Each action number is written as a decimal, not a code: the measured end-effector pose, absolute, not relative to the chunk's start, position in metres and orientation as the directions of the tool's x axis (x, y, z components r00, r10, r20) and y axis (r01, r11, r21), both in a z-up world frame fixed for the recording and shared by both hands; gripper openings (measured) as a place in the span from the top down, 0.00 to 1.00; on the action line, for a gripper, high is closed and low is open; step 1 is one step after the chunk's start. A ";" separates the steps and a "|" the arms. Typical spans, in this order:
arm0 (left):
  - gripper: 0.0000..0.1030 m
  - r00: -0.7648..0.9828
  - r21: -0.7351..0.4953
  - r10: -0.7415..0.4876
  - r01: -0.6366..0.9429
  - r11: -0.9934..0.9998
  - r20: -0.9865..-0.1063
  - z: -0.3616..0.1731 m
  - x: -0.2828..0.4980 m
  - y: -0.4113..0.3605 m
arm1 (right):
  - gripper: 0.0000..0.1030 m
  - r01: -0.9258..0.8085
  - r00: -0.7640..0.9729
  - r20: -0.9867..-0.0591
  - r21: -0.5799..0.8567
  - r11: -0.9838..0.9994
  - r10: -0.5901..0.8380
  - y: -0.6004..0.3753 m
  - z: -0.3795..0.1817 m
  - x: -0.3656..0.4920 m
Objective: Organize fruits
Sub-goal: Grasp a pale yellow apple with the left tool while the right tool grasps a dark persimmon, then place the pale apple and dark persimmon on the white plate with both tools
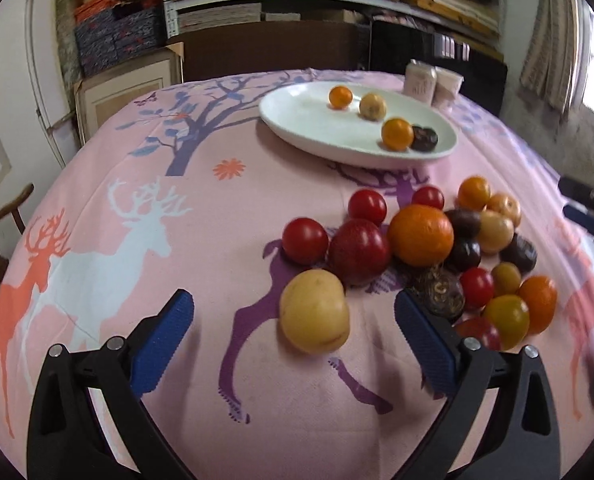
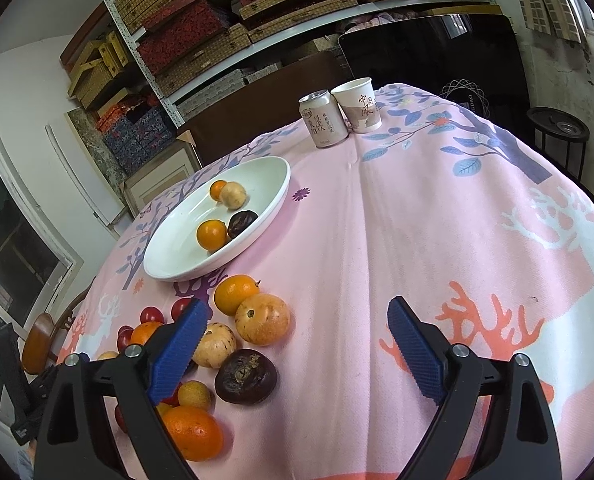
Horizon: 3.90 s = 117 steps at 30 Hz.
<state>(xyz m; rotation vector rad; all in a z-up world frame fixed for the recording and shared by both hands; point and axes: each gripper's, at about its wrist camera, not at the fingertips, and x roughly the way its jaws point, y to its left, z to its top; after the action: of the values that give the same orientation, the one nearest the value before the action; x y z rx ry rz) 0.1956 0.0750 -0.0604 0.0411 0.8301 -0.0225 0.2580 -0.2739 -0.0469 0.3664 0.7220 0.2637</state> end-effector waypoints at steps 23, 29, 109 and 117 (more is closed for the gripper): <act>0.28 0.631 -0.085 -0.094 0.045 0.995 -0.770 -0.069 0.179 0.091 | 0.10 -0.098 0.692 -0.620 0.428 0.899 0.371 -0.276 -0.053 0.261; 0.40 0.615 -0.118 -0.107 0.023 0.993 -0.781 -0.074 0.184 0.099 | 0.10 -0.111 0.691 -0.622 0.412 0.904 0.368 -0.271 -0.054 0.260; 0.61 0.697 -0.112 -0.166 0.123 0.986 -0.697 -0.011 0.335 0.045 | 0.56 -0.321 0.623 -0.620 0.353 0.879 0.477 -0.190 0.002 0.357; 0.16 0.719 -0.148 -0.165 0.088 0.985 -0.675 -0.016 0.349 0.056 | 0.41 -0.234 0.658 -0.608 0.396 0.888 0.444 -0.202 -0.013 0.403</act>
<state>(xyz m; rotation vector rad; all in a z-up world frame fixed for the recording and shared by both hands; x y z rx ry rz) 0.3490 0.0564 -0.0162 -0.1081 0.7564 -0.1403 0.4027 -0.2025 -0.0132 0.2958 0.7622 0.3903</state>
